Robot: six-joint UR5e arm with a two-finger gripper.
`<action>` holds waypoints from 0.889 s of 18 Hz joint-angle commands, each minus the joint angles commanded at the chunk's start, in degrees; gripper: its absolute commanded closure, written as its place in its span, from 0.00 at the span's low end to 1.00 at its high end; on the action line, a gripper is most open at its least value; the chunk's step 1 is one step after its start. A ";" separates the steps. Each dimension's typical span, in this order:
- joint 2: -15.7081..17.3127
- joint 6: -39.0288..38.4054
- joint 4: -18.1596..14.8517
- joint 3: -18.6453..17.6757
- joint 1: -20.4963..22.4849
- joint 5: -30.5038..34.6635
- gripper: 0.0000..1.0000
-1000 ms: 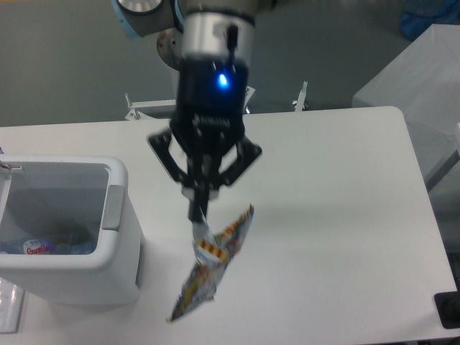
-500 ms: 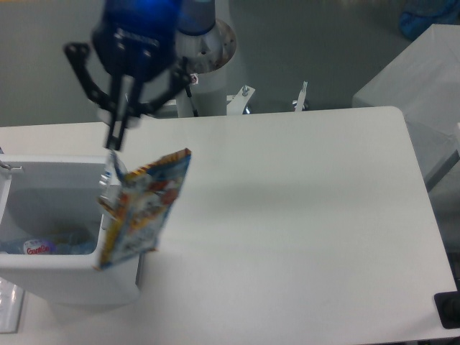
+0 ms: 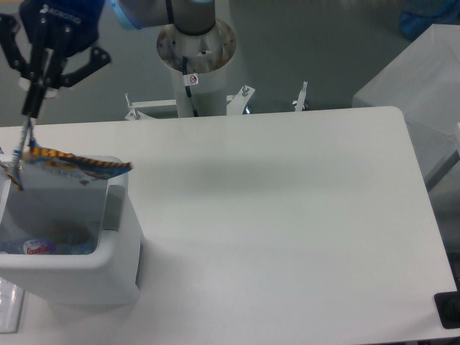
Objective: Place the trash in the trash can
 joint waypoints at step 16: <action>-3.86 1.14 0.00 -5.28 -1.23 0.17 0.73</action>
